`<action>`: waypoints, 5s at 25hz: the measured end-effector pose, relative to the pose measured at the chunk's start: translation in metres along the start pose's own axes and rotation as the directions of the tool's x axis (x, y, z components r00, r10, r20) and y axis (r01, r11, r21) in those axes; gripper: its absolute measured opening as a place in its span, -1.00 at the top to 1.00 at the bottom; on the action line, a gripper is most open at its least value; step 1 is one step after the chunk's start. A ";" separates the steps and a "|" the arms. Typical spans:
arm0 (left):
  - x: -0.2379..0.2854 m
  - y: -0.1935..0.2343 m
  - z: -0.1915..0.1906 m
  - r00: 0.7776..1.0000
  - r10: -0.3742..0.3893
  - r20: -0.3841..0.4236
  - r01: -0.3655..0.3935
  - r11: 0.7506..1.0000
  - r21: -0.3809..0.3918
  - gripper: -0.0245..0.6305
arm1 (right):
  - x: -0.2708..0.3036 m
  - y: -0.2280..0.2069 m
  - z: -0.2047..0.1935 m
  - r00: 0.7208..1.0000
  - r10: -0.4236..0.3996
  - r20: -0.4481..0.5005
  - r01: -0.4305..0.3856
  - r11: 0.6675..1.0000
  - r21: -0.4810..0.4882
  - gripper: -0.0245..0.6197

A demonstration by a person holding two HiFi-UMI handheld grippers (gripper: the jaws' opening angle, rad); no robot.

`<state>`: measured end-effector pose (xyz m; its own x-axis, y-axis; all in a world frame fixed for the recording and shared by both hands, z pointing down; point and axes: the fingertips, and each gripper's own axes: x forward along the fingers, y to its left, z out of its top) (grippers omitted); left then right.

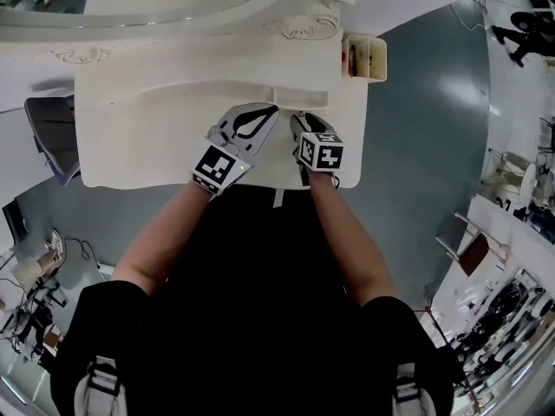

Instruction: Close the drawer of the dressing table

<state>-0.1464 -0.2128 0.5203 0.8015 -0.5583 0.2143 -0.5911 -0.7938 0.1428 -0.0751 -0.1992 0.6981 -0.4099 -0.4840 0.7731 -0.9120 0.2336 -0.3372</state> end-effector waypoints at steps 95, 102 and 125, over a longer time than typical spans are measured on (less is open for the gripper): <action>-0.032 -0.035 0.103 0.995 0.000 0.099 -0.008 0.996 0.087 0.94 | -0.209 0.093 0.138 0.804 0.290 0.519 -0.102 0.927 -0.360 0.76; -0.055 -0.054 0.141 0.989 -0.037 0.145 0.017 0.990 0.139 0.94 | -0.270 0.131 0.155 0.725 0.381 0.574 -0.068 0.868 -0.491 0.88; -0.070 -0.056 0.183 0.982 -0.035 0.184 0.010 0.991 0.137 0.94 | -0.306 0.151 0.175 0.688 0.418 0.593 -0.064 0.849 -0.524 0.91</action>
<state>-0.1527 -0.1731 0.3207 0.8249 -0.5646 0.0276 -0.5651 -0.8250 0.0113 -0.0907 -0.1636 0.3166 -0.6737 -0.7354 0.0723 -0.7389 0.6716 -0.0542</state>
